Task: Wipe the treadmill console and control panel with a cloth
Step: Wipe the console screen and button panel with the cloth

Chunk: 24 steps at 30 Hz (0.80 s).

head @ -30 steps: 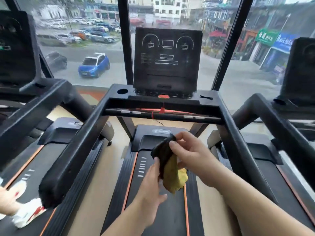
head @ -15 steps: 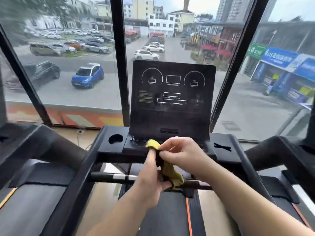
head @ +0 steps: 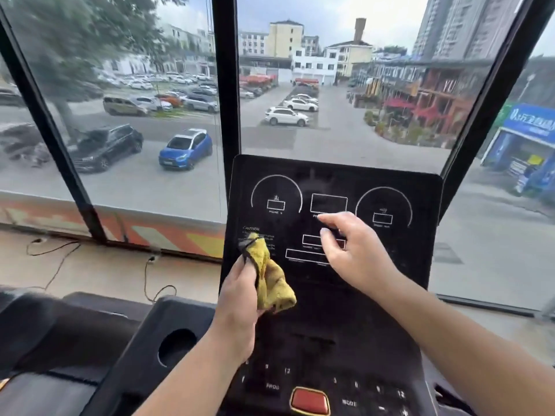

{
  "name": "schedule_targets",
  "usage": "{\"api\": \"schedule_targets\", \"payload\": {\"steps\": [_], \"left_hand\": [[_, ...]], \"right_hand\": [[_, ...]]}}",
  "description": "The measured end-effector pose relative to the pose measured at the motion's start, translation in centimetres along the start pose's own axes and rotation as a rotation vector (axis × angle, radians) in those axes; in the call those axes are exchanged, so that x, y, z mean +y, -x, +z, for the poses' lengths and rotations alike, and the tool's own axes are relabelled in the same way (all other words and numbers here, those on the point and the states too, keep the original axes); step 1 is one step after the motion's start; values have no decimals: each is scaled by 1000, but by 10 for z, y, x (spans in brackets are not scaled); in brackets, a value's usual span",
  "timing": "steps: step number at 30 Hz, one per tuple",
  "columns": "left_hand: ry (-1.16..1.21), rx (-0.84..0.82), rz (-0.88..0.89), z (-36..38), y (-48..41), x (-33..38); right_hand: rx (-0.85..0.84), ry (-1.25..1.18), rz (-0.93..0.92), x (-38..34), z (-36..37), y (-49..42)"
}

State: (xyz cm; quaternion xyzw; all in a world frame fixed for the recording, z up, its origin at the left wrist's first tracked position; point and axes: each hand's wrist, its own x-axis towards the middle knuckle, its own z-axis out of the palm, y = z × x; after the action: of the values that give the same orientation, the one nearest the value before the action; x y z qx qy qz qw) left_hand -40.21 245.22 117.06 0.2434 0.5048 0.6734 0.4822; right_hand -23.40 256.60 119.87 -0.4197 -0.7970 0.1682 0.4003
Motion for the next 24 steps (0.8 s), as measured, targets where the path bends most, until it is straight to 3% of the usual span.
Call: {"api": "schedule_targets", "payload": {"steps": [4,8,10,13,15,18,24], "left_hand": [[-237,66,308,3,-59,18],[-792,148,776,11,-114,39],[-1108,74,913,17,-141,42],[-1533,-106,693,21,-169,29],[-1617,-167,594,15,-178,17],[-1653,-131,672,11,-192,25],[-1583,3,824,17,-233,27]], "right_hand": [[11,209,-97,22,-3,-63],[21,454,-145,34,-4,-113],[26,493,-142,37,6,-124],[45,526,-155,41,26,-129],[79,575,-146,43,33,-132],[115,686,-127,40,41,-142],[344,589,-120,47,60,-151]]}}
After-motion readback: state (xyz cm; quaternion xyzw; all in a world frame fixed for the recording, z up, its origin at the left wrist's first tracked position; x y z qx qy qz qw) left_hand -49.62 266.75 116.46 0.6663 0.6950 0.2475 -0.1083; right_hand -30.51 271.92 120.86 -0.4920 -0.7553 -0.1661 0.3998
